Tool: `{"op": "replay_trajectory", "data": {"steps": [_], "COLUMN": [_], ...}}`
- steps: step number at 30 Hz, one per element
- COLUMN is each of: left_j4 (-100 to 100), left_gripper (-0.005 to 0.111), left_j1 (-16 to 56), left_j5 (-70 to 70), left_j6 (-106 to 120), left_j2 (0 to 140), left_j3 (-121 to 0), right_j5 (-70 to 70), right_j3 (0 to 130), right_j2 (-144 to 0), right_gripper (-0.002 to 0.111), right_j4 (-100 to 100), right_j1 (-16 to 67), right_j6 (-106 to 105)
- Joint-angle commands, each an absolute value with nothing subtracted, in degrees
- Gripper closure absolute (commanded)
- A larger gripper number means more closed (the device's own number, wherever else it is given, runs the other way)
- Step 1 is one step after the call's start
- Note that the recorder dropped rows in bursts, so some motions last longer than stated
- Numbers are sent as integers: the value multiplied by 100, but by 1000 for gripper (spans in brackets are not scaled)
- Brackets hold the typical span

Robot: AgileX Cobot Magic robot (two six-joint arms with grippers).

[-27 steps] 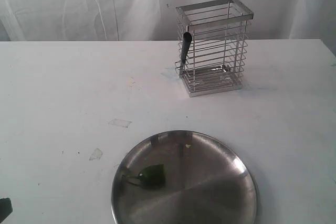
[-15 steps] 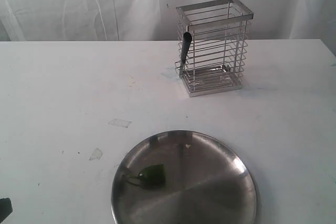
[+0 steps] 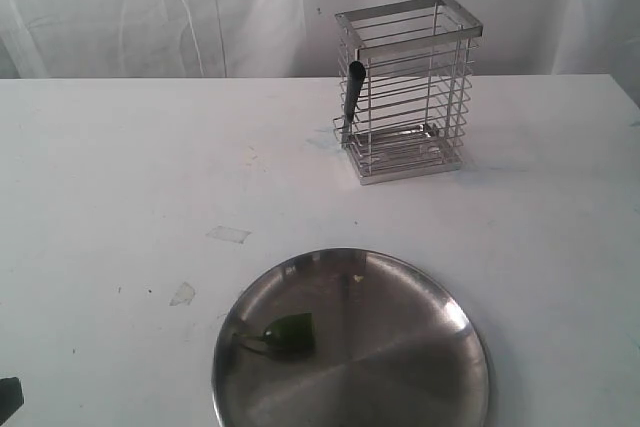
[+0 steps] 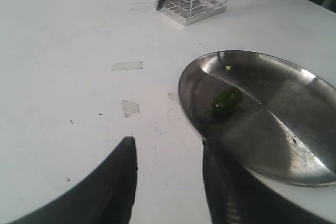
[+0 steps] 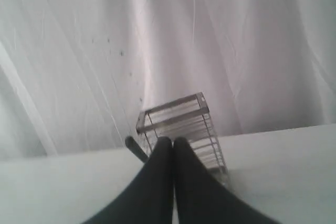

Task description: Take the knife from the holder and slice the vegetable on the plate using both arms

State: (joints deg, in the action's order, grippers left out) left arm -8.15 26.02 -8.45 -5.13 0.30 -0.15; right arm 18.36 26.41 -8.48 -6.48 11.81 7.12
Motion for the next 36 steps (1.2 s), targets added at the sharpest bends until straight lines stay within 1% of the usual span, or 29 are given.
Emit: {"op": "replay_trajectory", "data": {"steps": [1, 4, 6, 8, 12, 13, 14, 20, 25, 29, 36], "left_j4": [-848, -848, -848, -848, -848, -848, -848, -848, -848, -848, -848], "left_gripper": [61, 61, 61, 61, 61, 61, 61, 61, 61, 61, 61], "left_j1": [2577, 2577, 2577, 2577, 2577, 2577, 2577, 2577, 2577, 2577, 2577], "left_j5": [-813, -813, -813, -813, -813, -813, -824, -824, -824, -824, -824], "left_j6": [-517, -517, -517, -517, -517, -517, -517, -517, -517, -517, -517], "left_j2": [0, 0, 0, 0, 0, 0, 0, 0, 0, 0, 0], "left_j3": [0, 0, 0, 0, 0, 0, 0, 0, 0, 0, 0], "right_j5": [3718, 4142, 4196, 4196, 4044, 3975, 3947, 3838, 3791, 3973, 4088], "right_j3": [4044, 4711, 5075, 5353, 5892, 6052, 6188, 7243, 7983, 8336, 8343], "right_j2": [-2284, -3329, -3907, -4446, -5669, -5989, -6300, -8047, -9037, -9336, -9360], "right_gripper": [108, 108, 103, 94, 67, 63, 62, 62, 62, 62, 62], "right_j4": [-756, -872, -1021, -1259, -1831, -1905, -1905, -1676, -1423, -1423, -1137], "right_j1": [1374, 1429, 1484, 1538, 1787, 1841, 1868, 2259, 2362, 2462, 2527], "right_j6": [-805, -1061, -1295, -1573, -2129, -2143, -2143, -2143, -1924, -1924, -1924]}}
